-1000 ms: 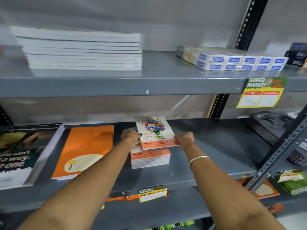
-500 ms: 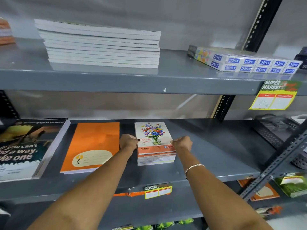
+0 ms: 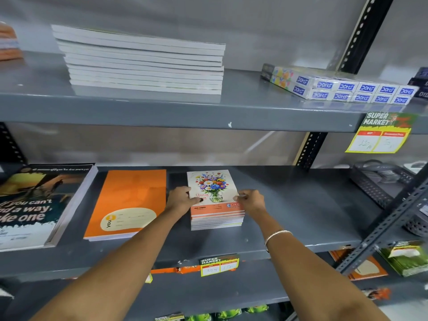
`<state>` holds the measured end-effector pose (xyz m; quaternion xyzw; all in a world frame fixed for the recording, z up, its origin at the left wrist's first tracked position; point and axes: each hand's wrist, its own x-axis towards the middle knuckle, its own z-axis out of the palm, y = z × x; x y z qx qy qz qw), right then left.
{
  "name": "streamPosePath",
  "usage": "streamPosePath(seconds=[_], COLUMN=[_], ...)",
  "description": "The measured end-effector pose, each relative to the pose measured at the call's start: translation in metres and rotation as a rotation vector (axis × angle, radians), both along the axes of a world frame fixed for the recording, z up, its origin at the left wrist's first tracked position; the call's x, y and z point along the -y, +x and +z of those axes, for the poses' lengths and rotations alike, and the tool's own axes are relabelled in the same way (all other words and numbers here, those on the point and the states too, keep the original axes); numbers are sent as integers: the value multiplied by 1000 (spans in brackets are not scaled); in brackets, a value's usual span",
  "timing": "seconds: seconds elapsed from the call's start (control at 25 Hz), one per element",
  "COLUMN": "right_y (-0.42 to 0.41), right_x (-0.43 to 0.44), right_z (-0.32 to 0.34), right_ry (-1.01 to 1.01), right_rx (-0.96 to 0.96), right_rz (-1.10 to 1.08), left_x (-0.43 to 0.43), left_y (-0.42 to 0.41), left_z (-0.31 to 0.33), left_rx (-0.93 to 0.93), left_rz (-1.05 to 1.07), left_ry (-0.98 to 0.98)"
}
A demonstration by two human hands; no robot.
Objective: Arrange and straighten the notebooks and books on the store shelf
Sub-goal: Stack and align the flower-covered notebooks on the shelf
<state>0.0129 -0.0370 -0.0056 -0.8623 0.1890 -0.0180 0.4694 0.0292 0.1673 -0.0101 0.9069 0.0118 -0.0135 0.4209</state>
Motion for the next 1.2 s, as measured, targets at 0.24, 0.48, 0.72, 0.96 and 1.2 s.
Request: streamPosePath(seconds=[0.24,0.48,0.72,0.96,1.2], right_y=[-13,-17,-21,-23,-26], right_x=[14,11,10,10,14], right_z=[1,7,6,7,10], right_ry=[32,-82,-117,-99,-240], right_rx=[-138,-209,-166,-172,-173], right_rz=[359,373,324,326,350], left_x=[-15,-15,-17,-16,-12], left_y=[-13,-17,-17,-21,-23], left_z=[-10,-9,-10,-10,-10], left_rx=[-169,-134,-101,-98,-96], left_rz=[-264,-300,-293,-274,-248], left_ry=[126,201,179,146,97])
